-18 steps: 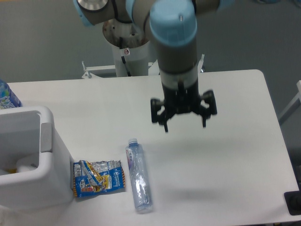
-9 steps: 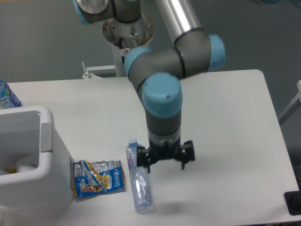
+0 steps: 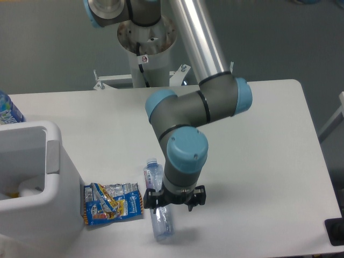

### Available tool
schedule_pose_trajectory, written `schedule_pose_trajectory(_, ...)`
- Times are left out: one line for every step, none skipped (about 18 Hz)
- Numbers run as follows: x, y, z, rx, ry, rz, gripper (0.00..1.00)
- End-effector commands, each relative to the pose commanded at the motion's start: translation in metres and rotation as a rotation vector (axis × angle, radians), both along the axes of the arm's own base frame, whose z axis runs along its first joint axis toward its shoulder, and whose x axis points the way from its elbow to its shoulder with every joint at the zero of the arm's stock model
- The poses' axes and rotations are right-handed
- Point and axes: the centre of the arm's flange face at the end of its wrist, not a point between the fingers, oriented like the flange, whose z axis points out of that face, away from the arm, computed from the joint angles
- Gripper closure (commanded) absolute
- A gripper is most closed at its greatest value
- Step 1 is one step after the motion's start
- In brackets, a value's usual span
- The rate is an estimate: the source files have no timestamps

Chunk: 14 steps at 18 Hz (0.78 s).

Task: Place the trash in the trash can
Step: 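Lower the gripper around the bottle and close on it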

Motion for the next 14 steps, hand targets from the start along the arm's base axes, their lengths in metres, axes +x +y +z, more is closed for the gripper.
schedule_pose_trajectory(0.006, 0.004, -0.007, -0.007, -0.005, -0.006, 0.00)
schedule_pose_trajectory(0.006, 0.006, -0.012, -0.011, -0.007, -0.007, 0.00)
schedule_pose_trajectory(0.004, 0.008, -0.013, -0.009, -0.005, -0.006, 0.00)
schedule_pose_trajectory(0.003, 0.009, -0.018, -0.013, -0.008, -0.004, 0.00)
schedule_pose_trajectory(0.002, 0.011, -0.023, -0.011, -0.007, -0.006, 0.00)
schedule_pose_trajectory(0.001, 0.013, -0.028, -0.006, 0.000, -0.004, 0.00)
schedule_pose_trajectory(0.000, 0.014, -0.034, 0.000, 0.008, 0.005, 0.00)
schedule_pose_trajectory(0.000, 0.014, -0.037, 0.001, 0.008, 0.010, 0.00)
schedule_pose_trajectory(0.001, 0.013, -0.040, -0.003, 0.005, 0.008, 0.00)
schedule_pose_trajectory(0.002, 0.013, -0.043, -0.006, 0.004, 0.007, 0.00)
schedule_pose_trajectory(0.001, 0.014, -0.047, -0.008, 0.002, 0.007, 0.00)
schedule_pose_trajectory(0.000, 0.015, -0.050, -0.010, 0.005, 0.007, 0.00)
schedule_pose_trajectory(-0.001, 0.016, -0.054, -0.011, 0.014, 0.005, 0.00)
schedule_pose_trajectory(0.002, 0.018, -0.057, -0.014, 0.026, 0.001, 0.00)
